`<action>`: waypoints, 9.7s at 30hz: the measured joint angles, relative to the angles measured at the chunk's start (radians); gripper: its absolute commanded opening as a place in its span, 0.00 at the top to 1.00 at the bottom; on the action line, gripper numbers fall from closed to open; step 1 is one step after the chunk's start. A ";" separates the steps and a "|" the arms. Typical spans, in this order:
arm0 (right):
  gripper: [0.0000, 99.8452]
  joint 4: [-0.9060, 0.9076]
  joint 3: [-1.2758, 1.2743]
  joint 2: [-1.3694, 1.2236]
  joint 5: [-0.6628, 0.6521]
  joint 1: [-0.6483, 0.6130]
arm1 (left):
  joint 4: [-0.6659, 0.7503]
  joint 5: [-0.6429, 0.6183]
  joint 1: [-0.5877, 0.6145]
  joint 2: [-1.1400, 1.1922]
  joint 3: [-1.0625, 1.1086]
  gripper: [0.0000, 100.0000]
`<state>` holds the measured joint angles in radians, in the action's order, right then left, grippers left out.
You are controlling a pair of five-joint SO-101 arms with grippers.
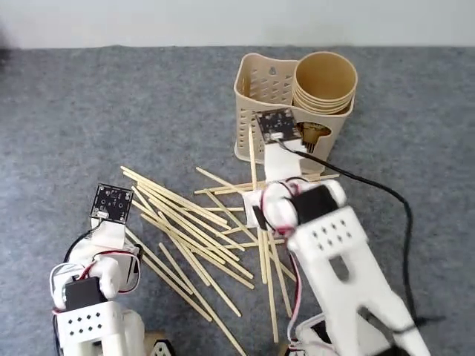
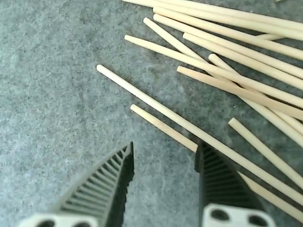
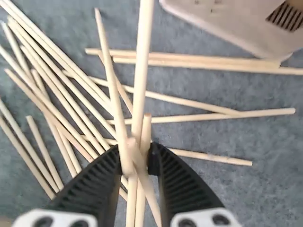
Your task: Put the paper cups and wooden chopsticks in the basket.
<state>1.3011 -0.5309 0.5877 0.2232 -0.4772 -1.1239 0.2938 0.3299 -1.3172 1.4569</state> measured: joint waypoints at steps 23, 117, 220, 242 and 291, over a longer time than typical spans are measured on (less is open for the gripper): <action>0.99 -0.098 0.250 0.342 -0.046 0.008 | 0.000 0.000 0.000 0.000 0.000 0.80; 0.99 0.183 -0.094 0.265 -0.029 0.270 | -0.118 -0.080 -0.038 0.017 -0.356 0.86; 0.99 -0.118 -0.718 0.934 0.044 0.359 | -0.611 -0.686 -0.460 1.904 -2.989 0.99; 0.99 -0.118 -0.718 0.934 0.044 0.359 | 0.064 -0.690 -0.635 2.044 -3.069 0.99; 0.99 -0.118 -0.718 0.934 -0.052 0.206 | -0.611 -0.379 -0.117 1.479 -2.645 0.98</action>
<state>1.1830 -1.2490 1.5221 0.1711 -0.2716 -1.7346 -0.0852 0.2133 0.1619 -1.1884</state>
